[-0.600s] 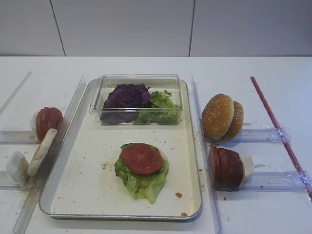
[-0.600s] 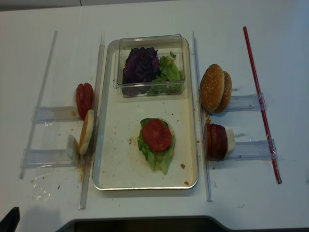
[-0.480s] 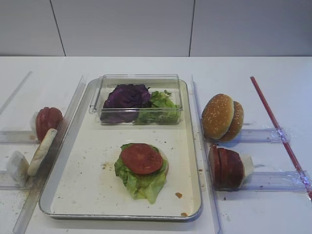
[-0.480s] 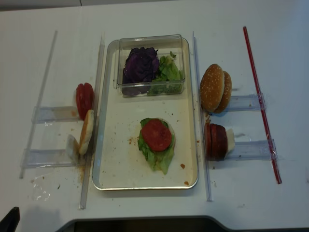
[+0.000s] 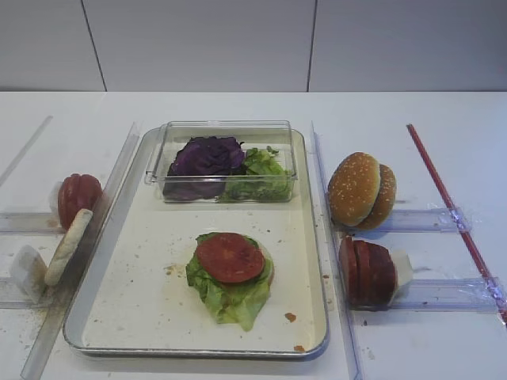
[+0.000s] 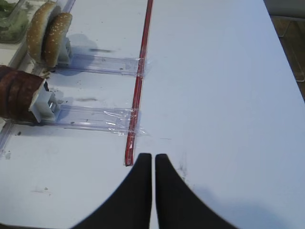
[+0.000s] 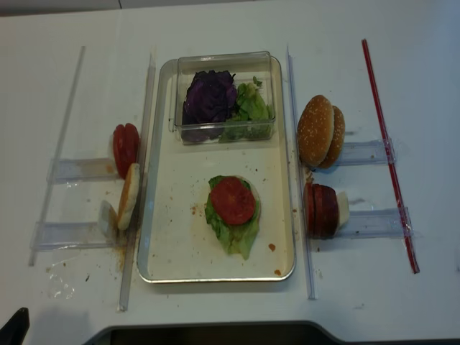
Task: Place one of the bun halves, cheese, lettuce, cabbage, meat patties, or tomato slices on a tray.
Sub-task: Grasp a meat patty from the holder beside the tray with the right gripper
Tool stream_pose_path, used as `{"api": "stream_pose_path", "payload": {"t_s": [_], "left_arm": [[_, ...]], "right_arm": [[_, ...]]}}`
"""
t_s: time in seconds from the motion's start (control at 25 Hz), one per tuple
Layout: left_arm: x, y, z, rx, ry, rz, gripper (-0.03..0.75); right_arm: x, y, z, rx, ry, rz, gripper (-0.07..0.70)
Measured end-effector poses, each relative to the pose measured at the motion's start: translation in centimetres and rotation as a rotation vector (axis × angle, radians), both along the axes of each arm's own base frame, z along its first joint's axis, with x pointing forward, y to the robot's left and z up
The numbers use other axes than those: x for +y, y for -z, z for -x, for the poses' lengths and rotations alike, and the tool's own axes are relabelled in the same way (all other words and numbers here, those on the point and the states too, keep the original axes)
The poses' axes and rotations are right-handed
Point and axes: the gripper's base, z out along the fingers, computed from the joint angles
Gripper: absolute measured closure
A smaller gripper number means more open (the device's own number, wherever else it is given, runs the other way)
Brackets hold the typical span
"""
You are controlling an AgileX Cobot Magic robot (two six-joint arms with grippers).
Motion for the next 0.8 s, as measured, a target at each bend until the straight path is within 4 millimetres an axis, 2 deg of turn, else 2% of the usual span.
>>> {"api": "stream_pose_path", "payload": {"t_s": [0.8], "left_arm": [[0.00, 0.00, 0.00, 0.000, 0.000, 0.001, 0.365]], "right_arm": [[0.08, 0.00, 0.00, 0.001, 0.005, -0.023, 0.578]]}}
